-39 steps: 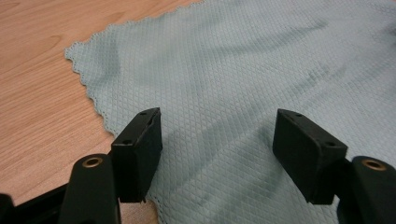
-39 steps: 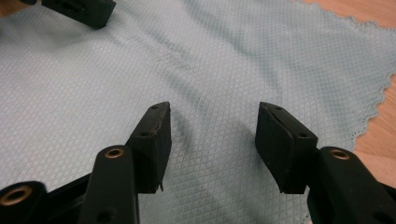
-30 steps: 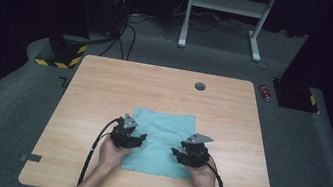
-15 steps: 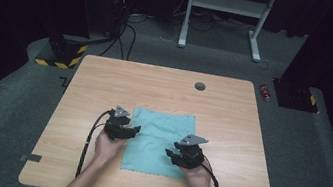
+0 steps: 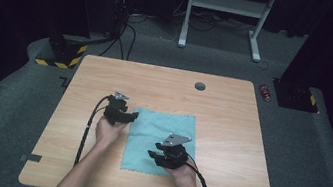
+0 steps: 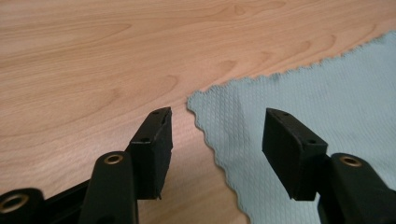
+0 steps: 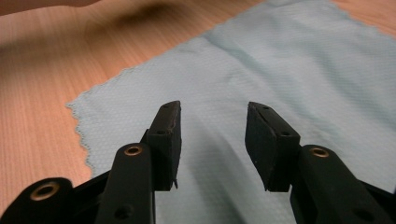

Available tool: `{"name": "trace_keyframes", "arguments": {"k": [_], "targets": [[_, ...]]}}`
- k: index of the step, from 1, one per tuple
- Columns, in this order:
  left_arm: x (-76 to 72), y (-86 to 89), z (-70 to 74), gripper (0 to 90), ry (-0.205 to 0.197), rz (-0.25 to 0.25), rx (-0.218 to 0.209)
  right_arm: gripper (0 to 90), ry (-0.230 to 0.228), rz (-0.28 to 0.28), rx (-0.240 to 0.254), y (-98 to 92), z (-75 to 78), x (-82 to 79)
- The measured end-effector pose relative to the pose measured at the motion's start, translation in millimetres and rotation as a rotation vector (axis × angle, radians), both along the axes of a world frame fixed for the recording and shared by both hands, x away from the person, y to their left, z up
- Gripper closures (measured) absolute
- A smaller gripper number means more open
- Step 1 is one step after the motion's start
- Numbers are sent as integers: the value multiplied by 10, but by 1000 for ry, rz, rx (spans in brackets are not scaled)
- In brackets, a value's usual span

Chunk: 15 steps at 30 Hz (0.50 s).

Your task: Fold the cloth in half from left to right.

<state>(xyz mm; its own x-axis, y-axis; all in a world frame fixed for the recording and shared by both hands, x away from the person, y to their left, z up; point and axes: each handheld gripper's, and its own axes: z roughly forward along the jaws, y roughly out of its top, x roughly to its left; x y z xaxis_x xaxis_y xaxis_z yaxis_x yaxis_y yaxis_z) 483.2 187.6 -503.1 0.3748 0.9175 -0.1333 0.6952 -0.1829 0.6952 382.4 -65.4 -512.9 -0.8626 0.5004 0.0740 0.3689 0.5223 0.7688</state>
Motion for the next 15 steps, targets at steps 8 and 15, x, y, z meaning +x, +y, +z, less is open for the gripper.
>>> {"name": "trace_keyframes", "arguments": {"k": [8, 15], "targets": [[259, -134, -48, 422, 14, 34, 66, 570, -15, 71, 8, 210, 32, -115], [295, -99, -95, 440, 17, 68, 97, 580, -16, 159, -6, 506, -11, -269]]}}
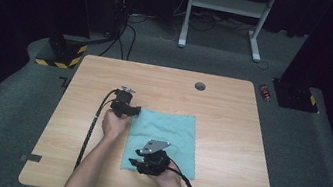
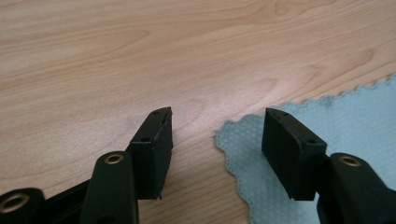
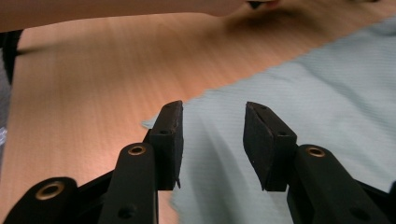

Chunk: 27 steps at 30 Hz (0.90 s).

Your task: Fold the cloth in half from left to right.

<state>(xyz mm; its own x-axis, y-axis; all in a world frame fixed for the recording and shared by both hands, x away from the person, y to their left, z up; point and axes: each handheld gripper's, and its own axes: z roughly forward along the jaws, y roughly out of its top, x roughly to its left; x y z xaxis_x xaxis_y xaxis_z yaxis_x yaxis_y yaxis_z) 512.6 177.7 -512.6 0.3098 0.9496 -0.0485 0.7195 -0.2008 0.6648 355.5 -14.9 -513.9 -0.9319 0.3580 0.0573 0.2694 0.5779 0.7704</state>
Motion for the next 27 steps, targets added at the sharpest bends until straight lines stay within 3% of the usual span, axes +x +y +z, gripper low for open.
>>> {"name": "trace_keyframes", "arguments": {"k": [5, 12, 18, 22, 24, 27], "targets": [[-9, -46, -12, 466, -19, -20, 37, 584, 4, 42, -13, 162, -61, -73], [-12, -71, -14, 574, -32, -47, 30, 607, -25, 73, -63, 297, -106, -163], [-17, -89, -10, 695, -34, -67, 27, 680, -59, 77, -86, 322, -97, -195], [1, -59, -13, 790, -30, -55, 4, 772, -80, 76, -99, 325, -92, -215], [25, -28, -5, 844, -7, -55, -21, 816, -94, 74, -101, 325, -94, -216], [59, -38, 18, 894, 14, -71, -4, 873, -92, 62, -104, 317, -94, -202]]}}
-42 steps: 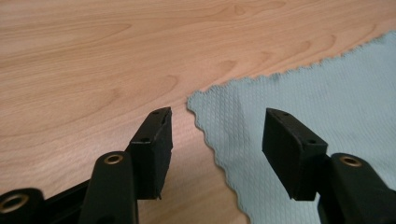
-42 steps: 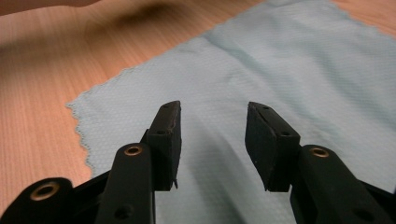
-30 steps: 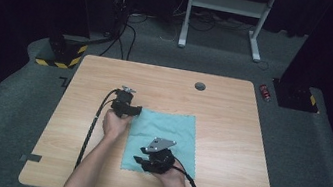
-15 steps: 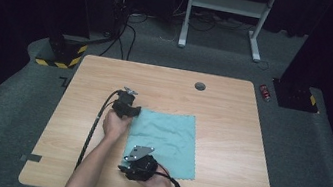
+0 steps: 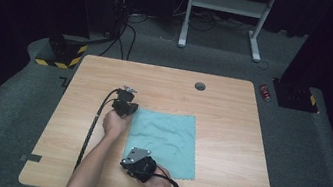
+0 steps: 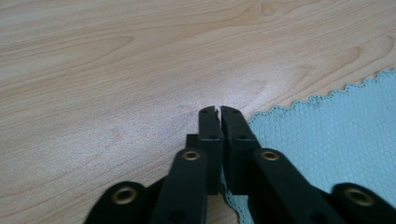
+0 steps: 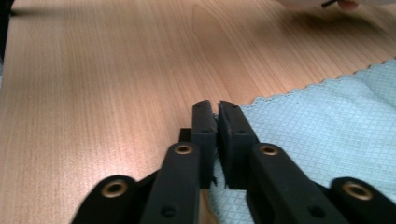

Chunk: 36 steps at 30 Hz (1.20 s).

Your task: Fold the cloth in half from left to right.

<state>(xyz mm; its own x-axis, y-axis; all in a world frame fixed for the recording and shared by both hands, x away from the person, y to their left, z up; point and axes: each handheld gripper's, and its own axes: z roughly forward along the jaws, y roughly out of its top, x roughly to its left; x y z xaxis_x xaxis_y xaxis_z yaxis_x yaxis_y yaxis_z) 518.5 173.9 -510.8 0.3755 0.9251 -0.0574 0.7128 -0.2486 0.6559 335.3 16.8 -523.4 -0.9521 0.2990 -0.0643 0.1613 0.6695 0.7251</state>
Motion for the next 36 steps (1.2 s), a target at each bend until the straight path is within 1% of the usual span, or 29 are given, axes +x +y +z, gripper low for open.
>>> {"name": "trace_keyframes", "arguments": {"k": [2, 5, 12, 15, 19, 22, 26, 28, 29, 32, 36], "targets": [[13, -17, 9, 896, 5, -11, 13, 883, -2, -3, 2, -3, 0, 3], [20, 1, 16, 899, 8, -18, -11, 889, -4, -6, 4, -16, 3, -8], [6, 91, 121, 900, -18, -10, -79, 894, -19, -14, 39, -83, 94, -25], [-10, 108, 163, 900, -24, -13, -92, 895, -17, -14, 41, -82, 105, -34], [-18, 133, 199, 900, -29, -14, -102, 897, -25, -12, 47, -72, 136, -55], [-23, 161, 219, 900, -31, -10, -107, 899, -18, -11, 58, -62, 171, -52], [-26, 211, 253, 900, -37, -5, -120, 900, -22, -6, 63, -33, 212, -57], [-15, 243, 275, 900, -26, -7, -115, 900, -17, -6, 69, -23, 232, -50], [-10, 257, 288, 900, -29, -10, -108, 900, -10, -7, 77, -16, 242, -47], [-12, 284, 338, 900, -36, -10, -109, 900, -3, -7, 86, 12, 283, -39], [-6, 331, 380, 900, -37, -9, -107, 900, -12, -1, 104, 66, 348, -36]]}}
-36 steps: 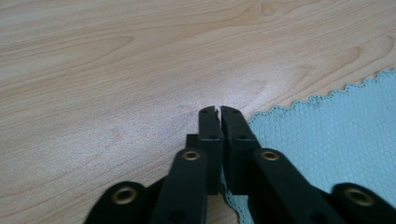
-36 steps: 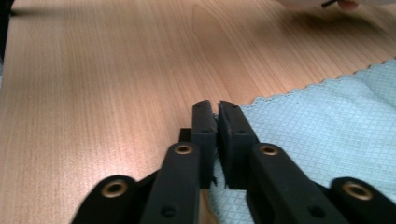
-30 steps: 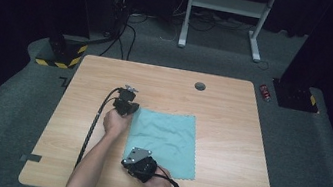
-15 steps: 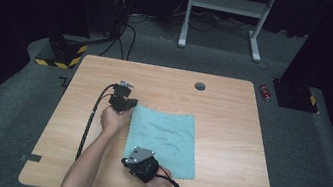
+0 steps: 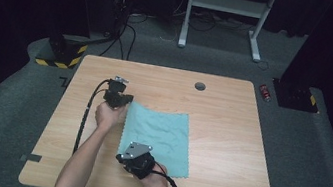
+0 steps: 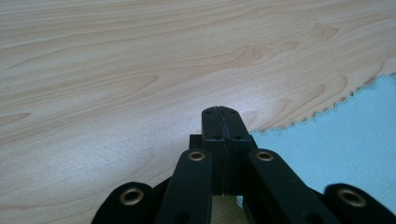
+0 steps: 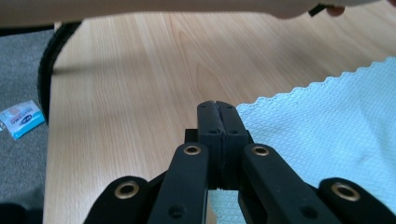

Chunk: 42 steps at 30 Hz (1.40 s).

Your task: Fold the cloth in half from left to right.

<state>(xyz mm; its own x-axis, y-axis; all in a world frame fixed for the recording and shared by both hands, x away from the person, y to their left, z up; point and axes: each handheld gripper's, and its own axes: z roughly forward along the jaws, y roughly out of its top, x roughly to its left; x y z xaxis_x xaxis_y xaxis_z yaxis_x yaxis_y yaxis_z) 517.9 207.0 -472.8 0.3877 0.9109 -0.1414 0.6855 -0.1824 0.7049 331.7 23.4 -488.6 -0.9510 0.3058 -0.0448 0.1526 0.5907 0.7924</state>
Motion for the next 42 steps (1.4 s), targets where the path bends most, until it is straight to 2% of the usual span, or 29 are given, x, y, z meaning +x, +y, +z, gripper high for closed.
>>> {"name": "trace_keyframes", "arguments": {"k": [3, 8, 11, 20, 25, 31, 37, 39, 42], "targets": [[-14, 34, 38, 900, -10, 9, -5, 900, 8, 3, 22, 36, 56, 11], [-40, 24, 85, 900, -27, 4, -8, 900, -4, 7, 47, 28, 98, -5], [-28, -60, 53, 900, -26, -8, -9, 900, -5, -9, 56, -47, 76, -11], [20, -373, -129, 900, -14, -57, -27, 900, -18, -67, 38, -346, -22, -56], [30, -467, -165, 900, -12, -71, -39, 899, -2, -102, 5, -510, -100, -66], [45, -571, -214, 900, 1, -78, -49, 899, 13, -149, -8, -695, -174, -92], [58, -670, -229, 900, 5, -97, -46, 899, 26, -184, -5, -851, -210, -112], [72, -717, -231, 900, 7, -109, -25, 899, 33, -193, 0, -903, -220, -115], [81, -781, -222, 900, 2, -118, -19, 899, 37, -206, 9, -972, -231, -111]]}}
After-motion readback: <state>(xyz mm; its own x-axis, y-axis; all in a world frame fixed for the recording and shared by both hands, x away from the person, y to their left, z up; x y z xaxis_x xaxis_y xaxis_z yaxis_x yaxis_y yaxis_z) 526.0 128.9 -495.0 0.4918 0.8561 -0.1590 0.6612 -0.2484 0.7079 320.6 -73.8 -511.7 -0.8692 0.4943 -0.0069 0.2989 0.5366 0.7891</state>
